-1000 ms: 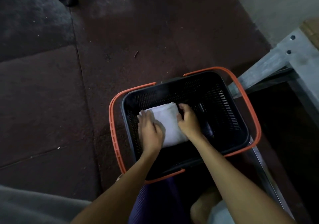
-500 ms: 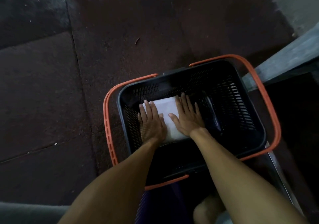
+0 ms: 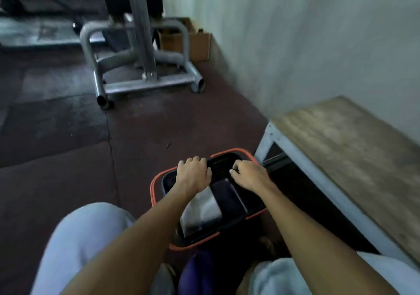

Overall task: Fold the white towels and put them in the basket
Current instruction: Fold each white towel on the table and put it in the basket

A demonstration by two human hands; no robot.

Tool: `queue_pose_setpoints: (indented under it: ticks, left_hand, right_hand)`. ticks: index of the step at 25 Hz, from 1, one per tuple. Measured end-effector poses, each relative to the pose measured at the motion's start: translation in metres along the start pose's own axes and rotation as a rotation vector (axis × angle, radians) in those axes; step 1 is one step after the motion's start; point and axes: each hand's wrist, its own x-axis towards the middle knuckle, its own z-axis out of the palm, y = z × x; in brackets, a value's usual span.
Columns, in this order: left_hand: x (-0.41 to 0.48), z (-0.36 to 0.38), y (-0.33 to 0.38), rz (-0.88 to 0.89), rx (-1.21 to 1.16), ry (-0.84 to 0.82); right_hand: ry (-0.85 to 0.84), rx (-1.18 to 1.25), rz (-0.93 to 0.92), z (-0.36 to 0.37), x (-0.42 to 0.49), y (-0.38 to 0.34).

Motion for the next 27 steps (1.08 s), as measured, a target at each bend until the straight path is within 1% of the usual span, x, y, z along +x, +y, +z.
queue_pose_setpoints:
  ticks: [3,5,8,11,16,22,27]
  left_hand:
    - [-0.016,-0.059,0.022,0.143,0.025,0.067]
    - [-0.031,-0.09,0.046,0.219,0.014,0.049]
    - [-0.055,-0.113,0.096,0.343,-0.014,0.027]
    - [-0.076,-0.116,0.146,0.479,-0.02,0.019]
    - [-0.119,-0.111,0.239,0.724,-0.017,-0.041]
    - [-0.155,-0.095,0.332,0.904,0.056,-0.088]
    - [-0.168,-0.061,0.388,1.061,0.071,-0.14]
  right_hand:
    - [0.104,0.022,0.035,-0.06,-0.049,-0.004]
    - [0.172,0.04,0.078,-0.094,-0.093,0.002]
    - [0.245,0.055,0.201,-0.126,-0.156,0.029]
    - [0.272,0.079,0.301,-0.14,-0.208,0.061]
    - [0.316,0.074,0.556,-0.136,-0.303,0.121]
    - [0.368,0.113,0.804,-0.114,-0.391,0.184]
    - [0.38,0.163,0.979,-0.085,-0.445,0.229]
